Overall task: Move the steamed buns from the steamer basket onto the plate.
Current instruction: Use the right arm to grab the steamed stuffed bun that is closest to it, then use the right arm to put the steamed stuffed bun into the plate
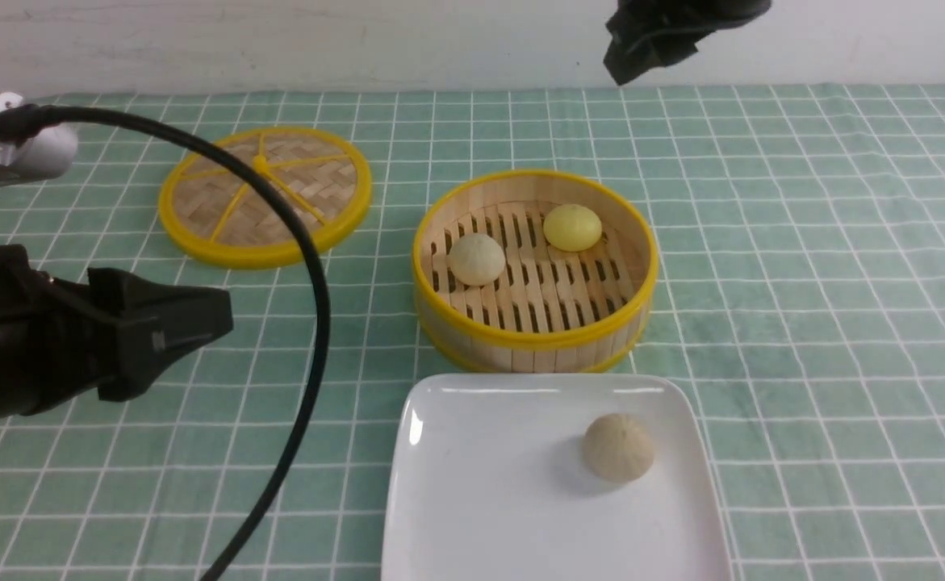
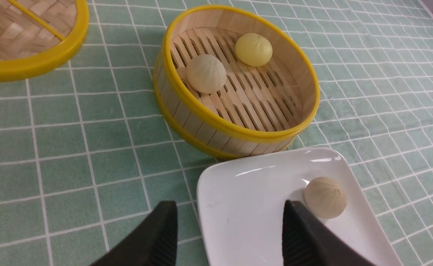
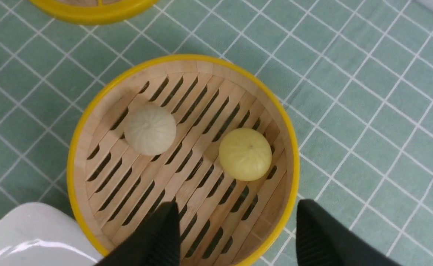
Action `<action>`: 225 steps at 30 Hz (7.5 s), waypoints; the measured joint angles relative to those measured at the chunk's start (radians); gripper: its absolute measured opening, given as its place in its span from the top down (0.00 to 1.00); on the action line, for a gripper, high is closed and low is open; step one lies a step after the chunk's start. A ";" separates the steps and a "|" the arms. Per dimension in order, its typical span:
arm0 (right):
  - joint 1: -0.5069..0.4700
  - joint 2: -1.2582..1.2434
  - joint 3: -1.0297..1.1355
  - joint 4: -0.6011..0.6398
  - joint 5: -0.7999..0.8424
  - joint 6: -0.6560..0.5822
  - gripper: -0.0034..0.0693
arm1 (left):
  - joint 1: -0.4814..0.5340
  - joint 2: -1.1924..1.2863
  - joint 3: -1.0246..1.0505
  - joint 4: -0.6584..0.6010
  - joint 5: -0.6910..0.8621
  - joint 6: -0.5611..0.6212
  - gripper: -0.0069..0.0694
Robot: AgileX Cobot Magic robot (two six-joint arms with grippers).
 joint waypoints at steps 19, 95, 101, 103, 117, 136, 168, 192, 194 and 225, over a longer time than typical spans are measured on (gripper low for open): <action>0.000 0.404 -0.124 -0.004 0.011 0.029 0.37 | 0.000 0.000 0.000 0.000 0.013 0.000 0.38; 0.000 0.424 -0.307 -0.075 0.018 -0.083 0.28 | 0.000 0.000 0.000 0.041 -0.010 0.000 0.38; 0.000 0.452 -0.307 -0.065 0.018 -0.084 0.37 | 0.000 0.000 0.000 0.041 -0.011 0.000 0.38; 0.000 0.471 -0.307 -0.061 0.018 -0.084 0.41 | 0.000 0.000 0.000 0.041 -0.011 0.000 0.38; 0.000 0.499 -0.307 -0.070 0.018 -0.084 0.46 | 0.000 0.000 0.000 0.041 -0.010 0.000 0.38; 0.000 0.539 -0.363 -0.079 0.019 -0.126 0.94 | 0.000 0.000 0.000 0.041 -0.008 -0.010 0.38; 0.000 -0.199 -0.125 0.255 0.034 0.074 0.94 | 0.000 0.002 0.000 0.055 -0.030 -0.004 0.38; 0.066 -0.215 0.849 0.565 -0.107 -0.504 0.93 | 0.000 0.002 0.000 0.056 -0.034 -0.004 0.38; 0.084 -0.181 0.850 0.574 -0.125 -0.542 0.93 | 0.000 0.002 0.000 0.056 -0.034 -0.004 0.38; 0.100 -0.029 0.850 0.441 -0.320 -0.582 0.90 | 0.000 0.002 0.000 0.056 -0.034 -0.004 0.38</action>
